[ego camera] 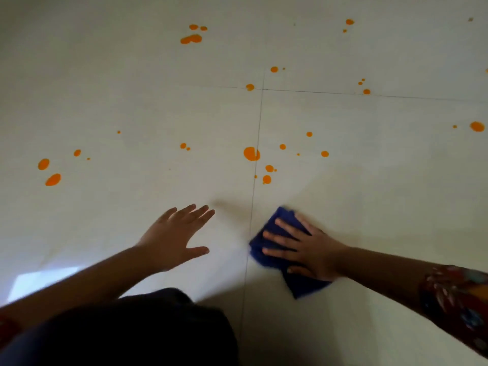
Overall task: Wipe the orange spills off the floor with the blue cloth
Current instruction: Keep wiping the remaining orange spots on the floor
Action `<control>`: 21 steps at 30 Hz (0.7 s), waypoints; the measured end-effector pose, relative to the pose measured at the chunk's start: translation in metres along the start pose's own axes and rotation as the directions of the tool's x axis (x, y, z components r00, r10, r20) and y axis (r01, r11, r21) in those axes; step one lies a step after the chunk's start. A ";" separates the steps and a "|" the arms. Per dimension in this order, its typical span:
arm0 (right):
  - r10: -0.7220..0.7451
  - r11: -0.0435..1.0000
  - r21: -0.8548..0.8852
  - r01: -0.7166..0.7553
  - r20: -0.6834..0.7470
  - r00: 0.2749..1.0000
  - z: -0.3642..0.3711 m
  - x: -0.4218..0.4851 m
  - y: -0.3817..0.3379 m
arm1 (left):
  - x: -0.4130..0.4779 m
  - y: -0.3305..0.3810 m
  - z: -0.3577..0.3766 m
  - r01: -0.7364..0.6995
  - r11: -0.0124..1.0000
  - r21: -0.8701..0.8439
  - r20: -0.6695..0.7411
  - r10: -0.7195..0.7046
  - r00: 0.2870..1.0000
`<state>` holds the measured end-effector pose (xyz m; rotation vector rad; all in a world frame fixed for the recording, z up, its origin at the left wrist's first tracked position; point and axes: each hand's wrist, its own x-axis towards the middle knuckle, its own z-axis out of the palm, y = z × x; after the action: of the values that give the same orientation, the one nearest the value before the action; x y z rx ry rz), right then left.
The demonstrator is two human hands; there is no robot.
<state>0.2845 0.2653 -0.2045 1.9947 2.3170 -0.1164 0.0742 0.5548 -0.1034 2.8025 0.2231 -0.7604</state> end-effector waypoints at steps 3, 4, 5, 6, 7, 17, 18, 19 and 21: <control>0.027 1.000 -0.006 -0.026 0.020 0.999 -0.015 0.031 0.005 | 0.007 -0.016 0.021 0.061 0.991 -0.115 -0.088 -0.072 0.994; 0.126 0.992 -0.001 -0.126 0.012 0.992 -0.020 0.048 0.004 | 0.010 -0.022 0.025 0.091 0.982 -0.166 -0.124 -0.112 0.986; 0.232 0.973 0.003 -0.233 0.013 0.973 -0.024 0.066 -0.002 | 0.015 -0.028 0.028 0.116 0.966 -0.230 -0.164 -0.156 0.974; 0.336 0.941 0.039 -0.336 0.005 0.942 -0.027 0.087 -0.012 | 0.018 -0.032 0.028 0.134 0.942 -0.307 -0.201 -0.202 0.958; 0.421 0.904 0.081 -0.420 0.005 0.907 -0.030 0.114 -0.025 | 0.022 -0.042 0.028 0.148 0.911 -0.385 -0.236 -0.252 0.939; 0.605 0.788 0.139 -0.599 -0.001 0.796 -0.034 0.189 -0.036 | 0.028 -0.106 0.034 0.204 0.849 -0.488 -0.396 -0.423 0.815; 0.665 0.738 0.149 -0.658 -0.002 0.746 -0.035 0.208 -0.026 | 0.026 -0.109 0.037 0.217 0.843 -0.492 -0.401 -0.440 0.803; 0.711 0.693 0.173 -0.699 -0.010 0.703 -0.036 0.230 -0.014 | 0.024 -0.111 0.042 0.231 0.836 -0.498 -0.406 -0.460 0.790; 0.779 0.609 0.249 -0.753 -0.014 0.627 -0.040 0.277 0.019 | 0.019 -0.115 0.051 0.258 0.821 -0.509 -0.407 -0.493 0.769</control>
<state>0.2615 0.5445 -0.1954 2.9944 1.3004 -0.1988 0.0428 0.6537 -0.1765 2.4780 0.9676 0.0405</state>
